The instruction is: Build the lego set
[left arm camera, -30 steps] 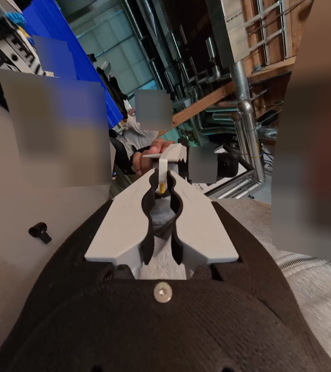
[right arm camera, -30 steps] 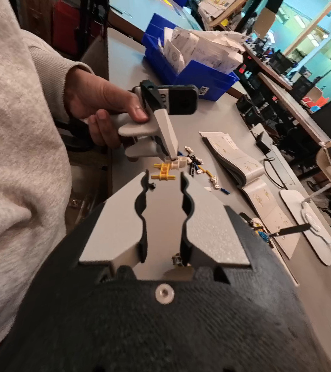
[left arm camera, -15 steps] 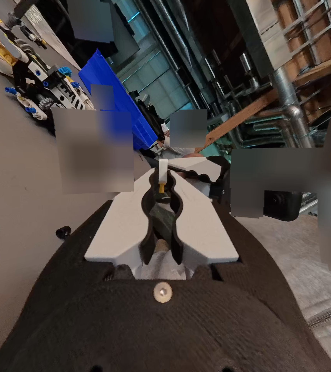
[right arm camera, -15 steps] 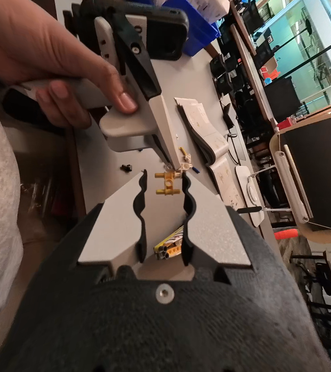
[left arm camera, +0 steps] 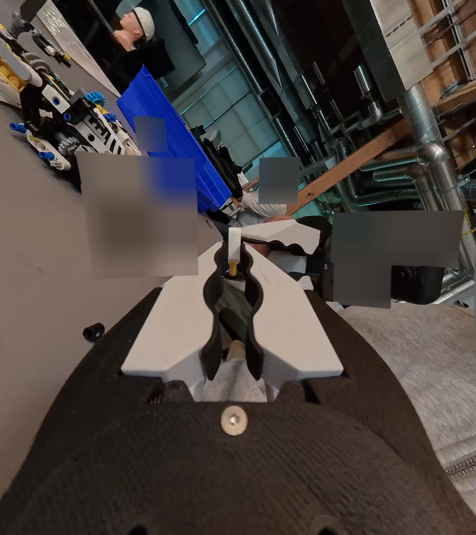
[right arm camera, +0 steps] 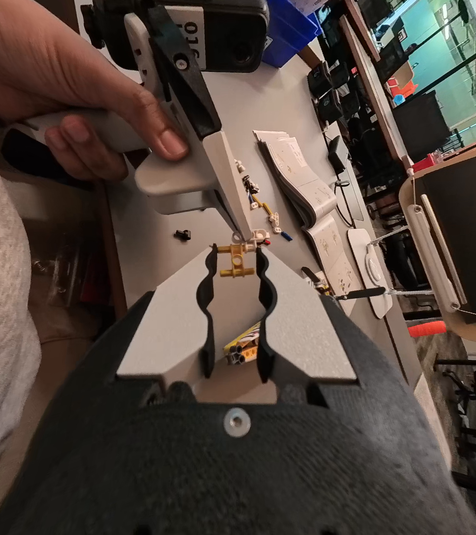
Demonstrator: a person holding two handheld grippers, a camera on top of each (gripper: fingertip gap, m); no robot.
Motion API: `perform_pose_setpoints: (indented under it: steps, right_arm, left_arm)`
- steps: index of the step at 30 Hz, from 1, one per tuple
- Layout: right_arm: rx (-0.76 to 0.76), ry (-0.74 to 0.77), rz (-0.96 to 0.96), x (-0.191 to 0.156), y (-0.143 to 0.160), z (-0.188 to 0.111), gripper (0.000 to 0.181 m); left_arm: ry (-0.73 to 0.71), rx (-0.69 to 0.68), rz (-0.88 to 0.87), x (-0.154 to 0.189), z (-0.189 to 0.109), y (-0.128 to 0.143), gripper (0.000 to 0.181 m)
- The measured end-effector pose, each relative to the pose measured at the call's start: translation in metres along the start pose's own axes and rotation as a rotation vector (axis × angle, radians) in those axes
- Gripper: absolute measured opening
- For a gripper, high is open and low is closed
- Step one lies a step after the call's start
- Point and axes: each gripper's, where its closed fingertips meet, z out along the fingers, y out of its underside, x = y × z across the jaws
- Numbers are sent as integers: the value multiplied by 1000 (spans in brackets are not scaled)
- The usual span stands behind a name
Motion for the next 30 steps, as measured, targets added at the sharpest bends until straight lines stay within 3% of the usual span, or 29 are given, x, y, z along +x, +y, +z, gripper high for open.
perform_pose_setpoints:
  steps: [30]
  right_arm:
    - [-10, -24, 68, -3, 4, -3, 23]
  left_arm:
    - [-10, -9, -4, -1, 2, 4, 6]
